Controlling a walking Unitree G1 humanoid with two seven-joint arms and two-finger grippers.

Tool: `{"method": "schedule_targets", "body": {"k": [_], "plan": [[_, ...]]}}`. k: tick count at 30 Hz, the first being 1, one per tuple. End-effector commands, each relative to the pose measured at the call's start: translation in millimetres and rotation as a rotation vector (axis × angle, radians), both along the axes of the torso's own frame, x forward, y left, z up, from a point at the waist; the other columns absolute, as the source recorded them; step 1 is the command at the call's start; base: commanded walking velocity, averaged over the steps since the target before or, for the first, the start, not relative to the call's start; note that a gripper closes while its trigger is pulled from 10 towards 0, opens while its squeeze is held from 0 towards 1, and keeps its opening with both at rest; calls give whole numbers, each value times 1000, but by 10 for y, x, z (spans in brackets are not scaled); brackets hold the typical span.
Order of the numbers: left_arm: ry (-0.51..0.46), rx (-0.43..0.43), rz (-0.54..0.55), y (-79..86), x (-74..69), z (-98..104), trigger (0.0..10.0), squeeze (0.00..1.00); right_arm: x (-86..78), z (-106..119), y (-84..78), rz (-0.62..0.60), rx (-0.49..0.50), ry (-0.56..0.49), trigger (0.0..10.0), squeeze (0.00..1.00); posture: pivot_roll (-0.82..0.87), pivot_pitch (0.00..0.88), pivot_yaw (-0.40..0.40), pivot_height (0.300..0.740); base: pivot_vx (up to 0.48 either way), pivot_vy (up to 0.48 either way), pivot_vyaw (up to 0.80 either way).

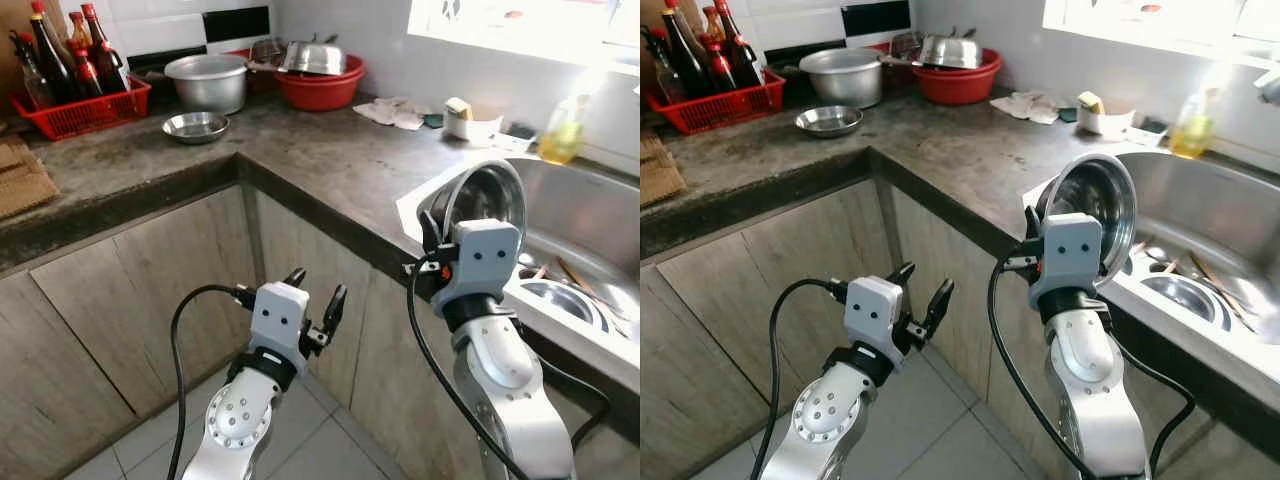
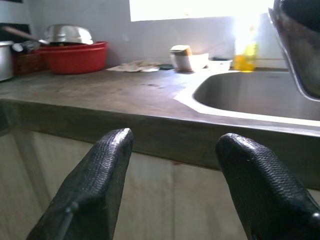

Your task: Kitchen organization

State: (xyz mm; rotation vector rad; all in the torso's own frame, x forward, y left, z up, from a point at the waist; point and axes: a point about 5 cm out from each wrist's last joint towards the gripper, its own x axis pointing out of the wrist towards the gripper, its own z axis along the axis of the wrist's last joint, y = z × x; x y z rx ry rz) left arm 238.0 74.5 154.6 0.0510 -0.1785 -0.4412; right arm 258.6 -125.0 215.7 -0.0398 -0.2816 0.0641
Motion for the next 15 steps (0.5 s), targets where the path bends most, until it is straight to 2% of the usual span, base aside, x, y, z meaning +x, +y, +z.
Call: {"method": "schedule_targets", "body": {"k": [1, 9, 15], "plan": [[2, 4, -5, -14, 5, -7, 10000, 0, 10, 38, -2, -10, -3, -20, 10000, 0, 97, 6, -41, 740, 461, 0, 0], [3, 6, -9, -17, 3, -14, 10000, 0, 11, 41, -2, -9, 10, -20, 10000, 0, 97, 4, -40, 740, 450, 0, 0], [1, 9, -9, -14, 1, -13, 10000, 0, 15, 34, -9, -10, 14, -13, 10000, 0, 98, 0, -38, 740, 429, 0, -725]]}}
